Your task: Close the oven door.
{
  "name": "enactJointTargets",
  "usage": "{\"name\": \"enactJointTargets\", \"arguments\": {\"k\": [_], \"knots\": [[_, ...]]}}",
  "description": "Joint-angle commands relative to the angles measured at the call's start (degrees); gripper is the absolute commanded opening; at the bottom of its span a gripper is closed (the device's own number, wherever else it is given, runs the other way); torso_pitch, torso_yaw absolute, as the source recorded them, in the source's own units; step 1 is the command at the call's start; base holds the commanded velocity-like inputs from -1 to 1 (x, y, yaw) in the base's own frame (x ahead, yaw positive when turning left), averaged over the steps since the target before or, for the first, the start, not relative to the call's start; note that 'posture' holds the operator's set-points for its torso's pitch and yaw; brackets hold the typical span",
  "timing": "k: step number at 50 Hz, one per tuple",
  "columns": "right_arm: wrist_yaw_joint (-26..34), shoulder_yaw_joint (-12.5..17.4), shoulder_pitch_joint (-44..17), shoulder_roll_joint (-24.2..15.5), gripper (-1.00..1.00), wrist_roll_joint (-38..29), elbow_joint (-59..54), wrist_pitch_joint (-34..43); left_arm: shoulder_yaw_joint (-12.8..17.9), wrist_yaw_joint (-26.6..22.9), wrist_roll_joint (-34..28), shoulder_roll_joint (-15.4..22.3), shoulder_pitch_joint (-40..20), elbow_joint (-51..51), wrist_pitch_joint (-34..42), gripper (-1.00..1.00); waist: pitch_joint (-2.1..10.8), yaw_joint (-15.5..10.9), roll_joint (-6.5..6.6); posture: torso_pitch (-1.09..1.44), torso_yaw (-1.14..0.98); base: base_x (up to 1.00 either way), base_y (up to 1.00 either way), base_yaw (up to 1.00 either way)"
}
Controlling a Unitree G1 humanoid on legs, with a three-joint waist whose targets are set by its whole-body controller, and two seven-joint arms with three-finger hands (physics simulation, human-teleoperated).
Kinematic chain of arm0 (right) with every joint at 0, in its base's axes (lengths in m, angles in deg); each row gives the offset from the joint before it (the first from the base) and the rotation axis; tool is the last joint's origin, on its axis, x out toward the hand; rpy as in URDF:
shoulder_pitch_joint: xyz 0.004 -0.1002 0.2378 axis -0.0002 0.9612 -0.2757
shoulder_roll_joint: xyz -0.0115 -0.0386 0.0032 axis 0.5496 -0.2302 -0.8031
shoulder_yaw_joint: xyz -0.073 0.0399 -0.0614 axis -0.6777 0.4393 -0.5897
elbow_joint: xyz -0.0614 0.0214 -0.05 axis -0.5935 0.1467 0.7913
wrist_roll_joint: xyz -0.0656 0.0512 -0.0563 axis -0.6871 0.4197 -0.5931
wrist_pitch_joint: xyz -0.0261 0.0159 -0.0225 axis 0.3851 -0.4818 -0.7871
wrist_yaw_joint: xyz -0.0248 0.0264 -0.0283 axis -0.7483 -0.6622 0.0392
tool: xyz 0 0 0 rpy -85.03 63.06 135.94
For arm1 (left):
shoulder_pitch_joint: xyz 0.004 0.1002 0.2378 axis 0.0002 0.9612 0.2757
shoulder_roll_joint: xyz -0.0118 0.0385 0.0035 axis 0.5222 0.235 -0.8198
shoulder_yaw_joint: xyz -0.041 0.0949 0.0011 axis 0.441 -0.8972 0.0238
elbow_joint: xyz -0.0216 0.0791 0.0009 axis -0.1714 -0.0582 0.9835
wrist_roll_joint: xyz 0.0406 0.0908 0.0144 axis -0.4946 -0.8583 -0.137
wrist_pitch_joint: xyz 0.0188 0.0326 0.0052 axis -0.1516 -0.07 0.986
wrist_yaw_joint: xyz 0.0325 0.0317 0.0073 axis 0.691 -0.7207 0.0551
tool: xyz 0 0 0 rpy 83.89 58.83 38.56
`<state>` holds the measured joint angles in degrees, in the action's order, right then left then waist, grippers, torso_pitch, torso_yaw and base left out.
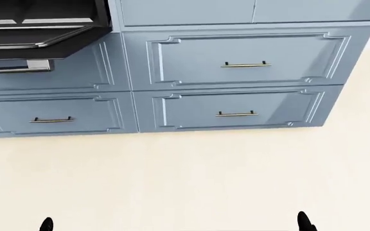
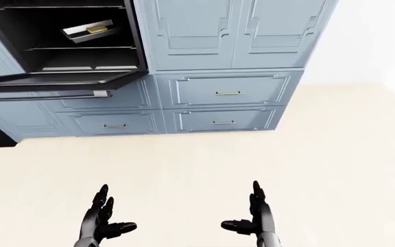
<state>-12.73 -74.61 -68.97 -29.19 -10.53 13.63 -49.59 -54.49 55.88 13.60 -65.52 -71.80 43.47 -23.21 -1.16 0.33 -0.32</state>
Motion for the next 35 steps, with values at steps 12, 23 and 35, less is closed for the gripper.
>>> {"name": "enactJointTargets", "arguments": {"k": [12, 23, 35], "knots": [[0.65, 0.08, -0.86, -0.75, 1.0, -0.15, 1.26, -1.4, -0.86, -0.91, -0.67, 0.21, -0.52, -1.58, -0.83, 1.0, 0.33, -0.27, 0.4, 0.0, 0.0, 0.05, 0.0, 0.0], [0.83, -0.04, -0.81, -0.55, 1.0, -0.42, 1.35, -1.2, -0.43, -1.73, -0.46, 0.42, -0.4, -1.45, -0.62, 1.0, -0.32, -0.21, 1.06, 0.0, 0.0, 0.13, 0.0, 0.0], [0.71, -0.23, -0.99, -0.37, 1.0, -0.79, 1.16, -0.48, -0.15, -2.44, 0.0, 0.56, -0.56, -1.13, -0.39, 1.0, 0.49, -0.22, 0.29, 0.0, 0.0, 0.14, 0.0, 0.0]]}}
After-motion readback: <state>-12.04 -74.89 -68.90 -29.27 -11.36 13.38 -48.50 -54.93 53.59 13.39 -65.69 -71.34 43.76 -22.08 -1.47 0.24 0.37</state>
